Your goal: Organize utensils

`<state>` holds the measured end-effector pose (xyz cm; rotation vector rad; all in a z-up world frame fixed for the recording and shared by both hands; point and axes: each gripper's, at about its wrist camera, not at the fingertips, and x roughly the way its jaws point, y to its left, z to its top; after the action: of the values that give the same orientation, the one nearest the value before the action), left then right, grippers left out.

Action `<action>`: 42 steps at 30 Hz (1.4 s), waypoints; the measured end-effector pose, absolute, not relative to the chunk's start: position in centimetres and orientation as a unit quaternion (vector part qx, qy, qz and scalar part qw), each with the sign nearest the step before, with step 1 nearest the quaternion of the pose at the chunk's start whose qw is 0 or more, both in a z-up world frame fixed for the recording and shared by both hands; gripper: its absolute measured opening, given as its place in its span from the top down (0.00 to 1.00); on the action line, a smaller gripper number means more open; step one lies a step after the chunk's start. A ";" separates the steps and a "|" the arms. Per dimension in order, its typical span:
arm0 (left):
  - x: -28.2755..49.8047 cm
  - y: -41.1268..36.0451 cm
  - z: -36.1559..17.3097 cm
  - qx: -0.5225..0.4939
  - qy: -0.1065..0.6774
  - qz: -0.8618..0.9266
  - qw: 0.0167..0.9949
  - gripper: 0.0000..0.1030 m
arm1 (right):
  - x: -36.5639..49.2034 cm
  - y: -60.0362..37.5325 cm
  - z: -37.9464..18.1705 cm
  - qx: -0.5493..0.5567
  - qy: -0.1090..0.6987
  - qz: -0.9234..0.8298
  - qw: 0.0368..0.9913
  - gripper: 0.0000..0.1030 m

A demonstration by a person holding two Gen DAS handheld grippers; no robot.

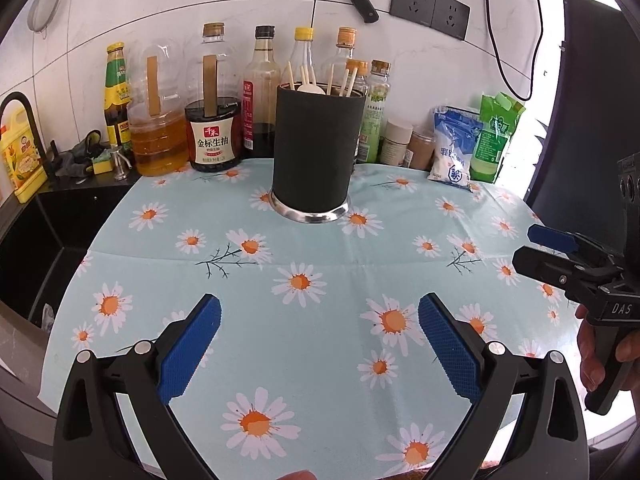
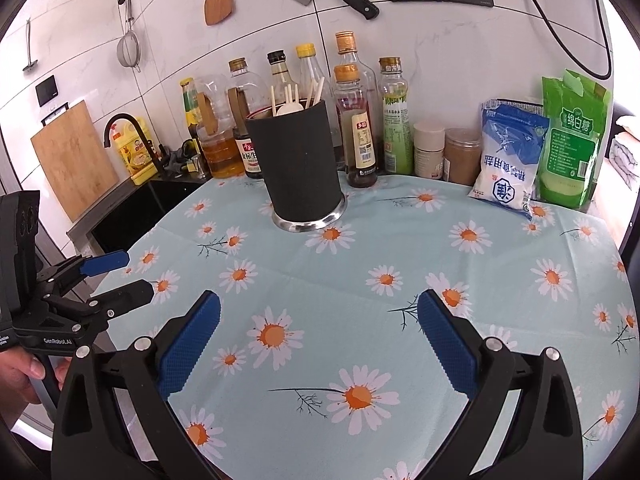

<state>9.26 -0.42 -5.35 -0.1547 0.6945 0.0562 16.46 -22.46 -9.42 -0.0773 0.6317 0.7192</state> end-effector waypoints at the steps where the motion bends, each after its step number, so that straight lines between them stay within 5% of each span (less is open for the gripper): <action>1: 9.2 -0.4 -5.3 -0.077 0.339 0.028 0.937 0.06 | 16.4 -22.5 -9.5 -0.038 0.304 0.346 0.887 0.05; 42: 8.6 -0.8 -5.6 -0.077 0.349 0.019 0.934 0.06 | 15.1 -23.0 -10.2 -0.024 0.320 0.341 0.884 0.05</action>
<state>8.57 -0.78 -5.63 -0.1581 0.7138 0.0380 15.06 -23.05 -10.17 -0.0506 0.6661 0.7089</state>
